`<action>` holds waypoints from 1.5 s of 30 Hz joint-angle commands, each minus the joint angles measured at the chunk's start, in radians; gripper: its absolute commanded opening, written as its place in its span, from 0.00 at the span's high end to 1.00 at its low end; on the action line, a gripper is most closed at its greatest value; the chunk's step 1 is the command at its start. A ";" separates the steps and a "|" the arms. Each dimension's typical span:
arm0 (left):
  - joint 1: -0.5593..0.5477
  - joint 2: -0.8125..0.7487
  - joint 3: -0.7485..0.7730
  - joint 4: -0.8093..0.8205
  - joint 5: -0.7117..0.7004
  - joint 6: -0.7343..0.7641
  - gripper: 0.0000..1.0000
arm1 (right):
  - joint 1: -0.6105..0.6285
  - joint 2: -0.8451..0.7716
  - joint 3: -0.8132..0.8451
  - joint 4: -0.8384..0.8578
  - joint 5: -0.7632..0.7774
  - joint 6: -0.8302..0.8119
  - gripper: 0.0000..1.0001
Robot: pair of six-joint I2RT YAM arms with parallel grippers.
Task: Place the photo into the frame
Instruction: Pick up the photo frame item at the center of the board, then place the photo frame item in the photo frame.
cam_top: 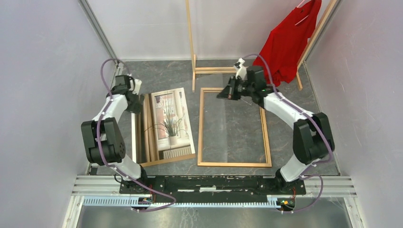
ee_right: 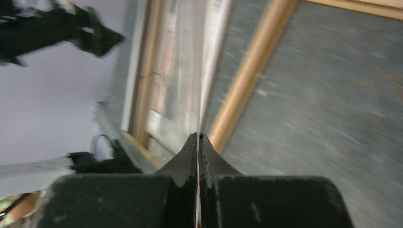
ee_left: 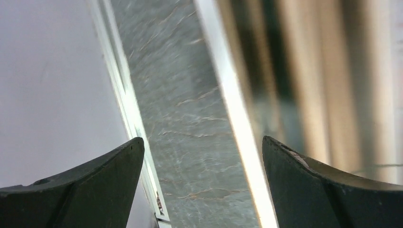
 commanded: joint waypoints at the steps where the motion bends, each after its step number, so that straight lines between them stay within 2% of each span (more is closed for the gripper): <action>1: -0.148 -0.040 0.039 -0.072 0.018 -0.008 0.00 | -0.098 -0.076 -0.050 -0.415 0.110 -0.359 1.00; 4: -0.254 -0.017 0.054 -0.084 0.015 -0.042 0.00 | -0.133 -0.102 -0.036 -0.532 0.294 -0.457 1.00; 10: -0.382 0.044 0.077 -0.084 -0.005 -0.072 0.00 | -0.137 -0.065 0.078 -0.677 0.506 -0.538 1.00; 19: -0.501 0.103 0.103 -0.082 -0.030 -0.079 0.00 | -0.174 -0.061 0.129 -0.701 0.567 -0.548 1.00; 24: -0.542 0.122 0.106 -0.082 -0.036 -0.087 0.00 | -0.225 -0.111 0.064 -0.616 0.468 -0.531 1.00; 28: -0.569 0.137 0.104 -0.082 -0.042 -0.094 0.00 | -0.270 -0.128 0.034 -0.559 0.332 -0.521 1.00; 37: -0.604 0.160 0.117 -0.084 -0.036 -0.112 0.00 | -0.289 -0.156 -0.022 -0.437 0.102 -0.512 1.00; 45: -0.622 0.185 0.133 -0.084 -0.024 -0.119 0.00 | -0.301 -0.168 -0.050 -0.393 0.068 -0.477 1.00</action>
